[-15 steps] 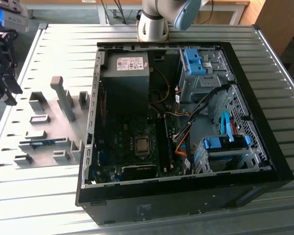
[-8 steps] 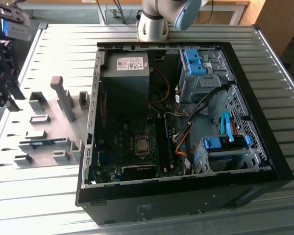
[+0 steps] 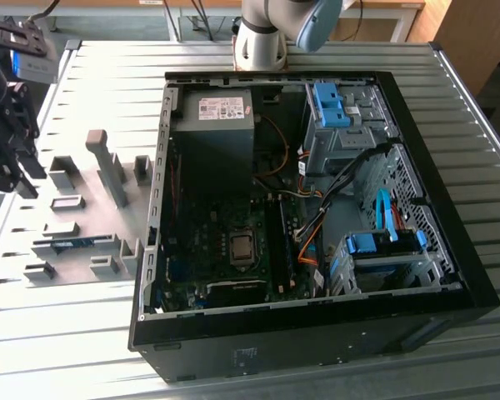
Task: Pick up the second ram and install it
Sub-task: 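Pick up the second ram and move it above second insertion slot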
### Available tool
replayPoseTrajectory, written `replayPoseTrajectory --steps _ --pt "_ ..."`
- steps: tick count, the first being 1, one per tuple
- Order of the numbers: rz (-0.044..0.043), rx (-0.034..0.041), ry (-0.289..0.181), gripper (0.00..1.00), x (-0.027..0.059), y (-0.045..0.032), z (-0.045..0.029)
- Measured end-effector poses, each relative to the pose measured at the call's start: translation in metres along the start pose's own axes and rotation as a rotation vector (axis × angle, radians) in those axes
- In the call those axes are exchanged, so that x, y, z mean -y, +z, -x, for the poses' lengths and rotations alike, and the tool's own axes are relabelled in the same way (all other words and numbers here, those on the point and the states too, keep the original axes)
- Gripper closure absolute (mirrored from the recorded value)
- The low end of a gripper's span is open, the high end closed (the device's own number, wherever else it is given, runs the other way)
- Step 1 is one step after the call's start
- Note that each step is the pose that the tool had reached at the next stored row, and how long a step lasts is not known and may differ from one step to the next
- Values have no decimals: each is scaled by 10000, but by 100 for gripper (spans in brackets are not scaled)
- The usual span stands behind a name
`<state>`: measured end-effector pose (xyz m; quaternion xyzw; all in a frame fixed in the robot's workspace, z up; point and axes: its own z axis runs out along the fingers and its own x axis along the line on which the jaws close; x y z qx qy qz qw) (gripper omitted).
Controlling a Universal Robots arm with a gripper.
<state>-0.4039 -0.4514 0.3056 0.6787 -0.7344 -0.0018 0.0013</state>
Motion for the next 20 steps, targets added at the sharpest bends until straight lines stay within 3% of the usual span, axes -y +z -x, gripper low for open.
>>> replayPoseTrajectory --steps 5,6,12,17,20 --pt "9 -1 -134 66 2 92 -24" --pt "9 -1 -148 73 2 110 -29" --pt "9 0 -183 73 4 219 -51" --pt "23 -5 -597 73 6 310 -63" --pt "25 -12 -620 73 5 365 -66"
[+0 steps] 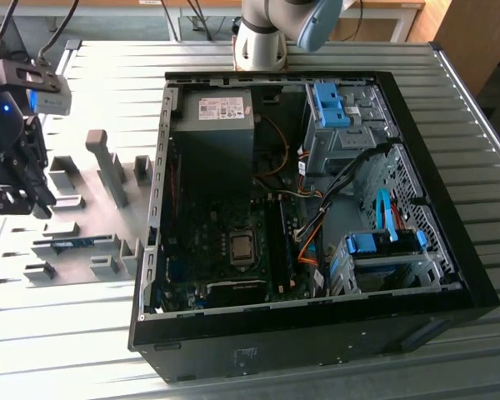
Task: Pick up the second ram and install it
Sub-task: 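Pick up the second ram and move it above second insertion slot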
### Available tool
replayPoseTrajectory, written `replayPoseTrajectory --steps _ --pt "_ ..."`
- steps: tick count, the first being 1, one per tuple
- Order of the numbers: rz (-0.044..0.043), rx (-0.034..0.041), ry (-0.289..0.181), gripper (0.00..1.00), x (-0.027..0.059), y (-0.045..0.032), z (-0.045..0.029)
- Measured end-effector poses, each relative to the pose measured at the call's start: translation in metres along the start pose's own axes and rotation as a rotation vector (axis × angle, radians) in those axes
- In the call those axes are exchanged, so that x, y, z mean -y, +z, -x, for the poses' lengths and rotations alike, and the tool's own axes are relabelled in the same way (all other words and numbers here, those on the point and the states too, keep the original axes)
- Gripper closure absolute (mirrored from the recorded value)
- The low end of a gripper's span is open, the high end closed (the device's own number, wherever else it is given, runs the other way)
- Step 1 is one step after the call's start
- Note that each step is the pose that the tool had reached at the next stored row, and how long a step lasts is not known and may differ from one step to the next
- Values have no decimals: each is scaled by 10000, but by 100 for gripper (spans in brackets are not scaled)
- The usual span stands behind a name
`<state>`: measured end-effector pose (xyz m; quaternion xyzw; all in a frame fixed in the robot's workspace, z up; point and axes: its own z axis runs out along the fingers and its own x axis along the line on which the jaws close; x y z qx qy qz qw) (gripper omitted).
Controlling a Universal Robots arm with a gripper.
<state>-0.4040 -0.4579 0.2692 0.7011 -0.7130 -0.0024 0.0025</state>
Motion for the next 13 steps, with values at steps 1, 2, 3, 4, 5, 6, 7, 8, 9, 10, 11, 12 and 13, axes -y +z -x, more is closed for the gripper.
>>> replayPoseTrajectory --steps 1,2,3,4,5,6,7,8,9,10,11,12,13 --pt "0 -6 -1 73 0 18 -1" --pt "0 -10 -2 73 1 36 -1" --pt "-1 -13 -2 73 1 54 -1" --pt "0 -14 -2 73 1 72 -2" --pt "-1 -15 -2 73 1 90 -2" --pt "-1 -15 -2 73 1 108 -2" --pt "-1 -15 -2 73 1 123 -2" --pt "-1 -16 -2 73 2 134 -2" --pt "0 -16 -1 73 1 140 -2" --pt "1 -17 -1 73 1 141 -2" --pt "0 -16 -1 73 2 143 -2" --pt "0 -17 -1 73 2 143 -2" --pt "0 -17 -1 73 2 143 -2"
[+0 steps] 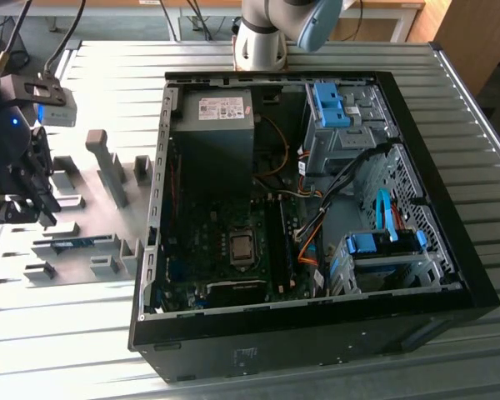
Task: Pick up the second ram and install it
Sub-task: 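Pick up the second ram and move it above second insertion slot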
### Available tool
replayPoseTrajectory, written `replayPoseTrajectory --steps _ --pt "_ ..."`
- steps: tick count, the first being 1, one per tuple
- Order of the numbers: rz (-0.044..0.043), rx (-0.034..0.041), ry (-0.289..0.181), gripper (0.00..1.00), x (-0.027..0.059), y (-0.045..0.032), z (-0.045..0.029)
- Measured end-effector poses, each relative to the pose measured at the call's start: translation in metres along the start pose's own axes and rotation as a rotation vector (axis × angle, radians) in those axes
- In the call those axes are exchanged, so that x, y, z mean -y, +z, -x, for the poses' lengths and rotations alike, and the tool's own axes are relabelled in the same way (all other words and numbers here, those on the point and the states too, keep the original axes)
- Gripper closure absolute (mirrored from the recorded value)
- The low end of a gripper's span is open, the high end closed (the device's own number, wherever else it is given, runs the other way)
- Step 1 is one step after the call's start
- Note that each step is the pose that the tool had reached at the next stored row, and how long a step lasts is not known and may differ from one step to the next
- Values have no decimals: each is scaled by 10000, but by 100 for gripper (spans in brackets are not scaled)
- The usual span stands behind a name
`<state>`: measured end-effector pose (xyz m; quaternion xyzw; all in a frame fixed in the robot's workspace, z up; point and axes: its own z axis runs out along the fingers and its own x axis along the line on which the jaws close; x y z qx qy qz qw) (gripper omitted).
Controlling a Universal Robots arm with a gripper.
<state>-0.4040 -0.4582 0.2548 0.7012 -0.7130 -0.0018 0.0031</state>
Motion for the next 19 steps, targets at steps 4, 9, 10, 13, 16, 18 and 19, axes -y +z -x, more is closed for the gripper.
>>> replayPoseTrajectory --steps 4,9,10,13,16,18,19 --pt "0 0 0 73 0 1 0" --pt "-4 4 0 73 0 16 0" --pt "0 0 0 73 0 25 -1" --pt "16 -2 2 73 0 76 -4" --pt "96 -5 2 73 0 122 -5" --pt "160 -5 5 73 -2 152 -5" --pt "182 -6 5 73 -2 168 -5"
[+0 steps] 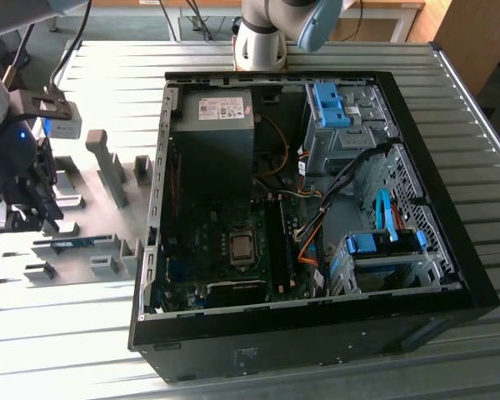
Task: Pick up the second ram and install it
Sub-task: 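Pick up the second ram and move it above second insertion slot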
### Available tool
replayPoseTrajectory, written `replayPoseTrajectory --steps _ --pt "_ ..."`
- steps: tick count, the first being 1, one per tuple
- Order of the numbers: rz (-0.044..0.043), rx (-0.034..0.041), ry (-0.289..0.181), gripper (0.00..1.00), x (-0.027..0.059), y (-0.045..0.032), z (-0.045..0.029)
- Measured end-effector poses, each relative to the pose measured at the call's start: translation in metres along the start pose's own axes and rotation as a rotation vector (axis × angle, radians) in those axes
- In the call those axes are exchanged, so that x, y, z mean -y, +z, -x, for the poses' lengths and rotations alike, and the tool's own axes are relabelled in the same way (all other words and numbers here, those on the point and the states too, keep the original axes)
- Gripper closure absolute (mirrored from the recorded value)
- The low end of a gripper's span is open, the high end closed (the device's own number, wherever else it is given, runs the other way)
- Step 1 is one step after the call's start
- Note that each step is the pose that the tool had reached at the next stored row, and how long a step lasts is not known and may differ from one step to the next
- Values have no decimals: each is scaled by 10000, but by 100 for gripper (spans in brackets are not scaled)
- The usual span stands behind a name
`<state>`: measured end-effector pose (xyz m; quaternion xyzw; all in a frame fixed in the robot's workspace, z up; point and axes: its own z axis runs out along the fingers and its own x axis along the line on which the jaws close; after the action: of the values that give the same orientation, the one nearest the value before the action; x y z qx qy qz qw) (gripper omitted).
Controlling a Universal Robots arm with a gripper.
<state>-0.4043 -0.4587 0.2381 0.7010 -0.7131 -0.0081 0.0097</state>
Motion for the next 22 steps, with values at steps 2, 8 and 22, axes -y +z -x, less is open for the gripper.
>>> replayPoseTrajectory --steps 2,8,22 --pt "7 -2 -9 73 1 30 0" --pt "-33 -49 -118 73 1 98 -1" --pt "-107 -100 -144 73 1 214 0"
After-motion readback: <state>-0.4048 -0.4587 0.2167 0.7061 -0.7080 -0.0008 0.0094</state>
